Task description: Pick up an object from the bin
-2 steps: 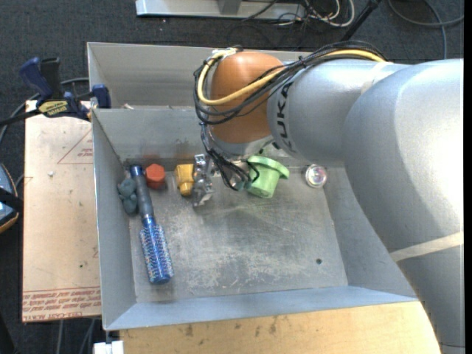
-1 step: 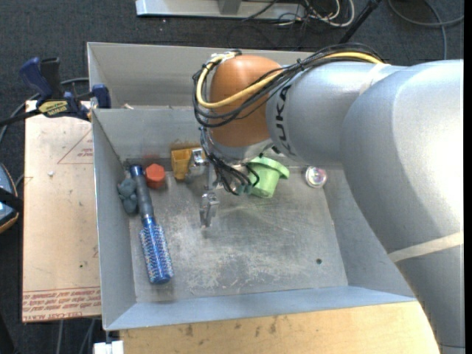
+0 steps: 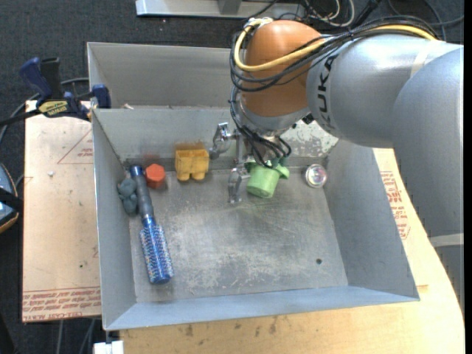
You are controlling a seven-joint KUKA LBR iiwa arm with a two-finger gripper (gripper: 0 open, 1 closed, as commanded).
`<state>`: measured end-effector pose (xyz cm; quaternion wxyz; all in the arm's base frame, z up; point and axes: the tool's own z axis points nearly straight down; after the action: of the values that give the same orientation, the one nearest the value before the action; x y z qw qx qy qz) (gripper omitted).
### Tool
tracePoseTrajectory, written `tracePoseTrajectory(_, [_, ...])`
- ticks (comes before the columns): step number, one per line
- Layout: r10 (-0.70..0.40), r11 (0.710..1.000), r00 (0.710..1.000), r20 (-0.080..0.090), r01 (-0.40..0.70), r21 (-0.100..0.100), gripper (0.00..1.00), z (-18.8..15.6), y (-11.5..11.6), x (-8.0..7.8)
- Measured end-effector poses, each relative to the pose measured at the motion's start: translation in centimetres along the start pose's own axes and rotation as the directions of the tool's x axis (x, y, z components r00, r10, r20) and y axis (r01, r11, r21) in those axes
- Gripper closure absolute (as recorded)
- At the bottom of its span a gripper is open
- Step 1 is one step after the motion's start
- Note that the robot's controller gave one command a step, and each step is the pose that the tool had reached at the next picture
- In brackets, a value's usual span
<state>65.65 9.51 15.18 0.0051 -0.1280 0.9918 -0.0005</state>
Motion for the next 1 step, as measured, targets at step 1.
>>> tracePoseTrajectory(1, [-0.158,0.988,0.987,-0.009,0.158,-0.004,0.00,7.20,-7.62,2.93])
